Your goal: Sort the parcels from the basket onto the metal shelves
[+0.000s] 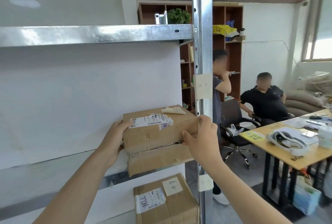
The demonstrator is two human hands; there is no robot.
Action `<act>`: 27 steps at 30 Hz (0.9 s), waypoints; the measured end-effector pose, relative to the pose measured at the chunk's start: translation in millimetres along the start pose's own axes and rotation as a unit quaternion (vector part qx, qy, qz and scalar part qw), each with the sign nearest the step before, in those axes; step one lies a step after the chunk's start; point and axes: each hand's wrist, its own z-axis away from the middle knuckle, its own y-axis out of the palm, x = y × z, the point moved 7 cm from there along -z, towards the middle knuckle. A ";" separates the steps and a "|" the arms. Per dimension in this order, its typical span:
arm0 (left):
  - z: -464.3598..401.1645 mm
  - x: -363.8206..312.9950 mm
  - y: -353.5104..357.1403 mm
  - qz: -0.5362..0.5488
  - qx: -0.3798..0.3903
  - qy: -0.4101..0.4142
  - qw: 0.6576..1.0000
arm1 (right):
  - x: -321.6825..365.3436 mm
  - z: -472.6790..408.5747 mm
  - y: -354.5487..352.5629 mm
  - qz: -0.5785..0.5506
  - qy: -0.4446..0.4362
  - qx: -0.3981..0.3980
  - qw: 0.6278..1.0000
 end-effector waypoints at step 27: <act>2.3 16.4 -1.2 0.095 -0.092 -0.024 0.991 | 2.2 0.6 29.3 -0.019 -0.137 0.130 0.982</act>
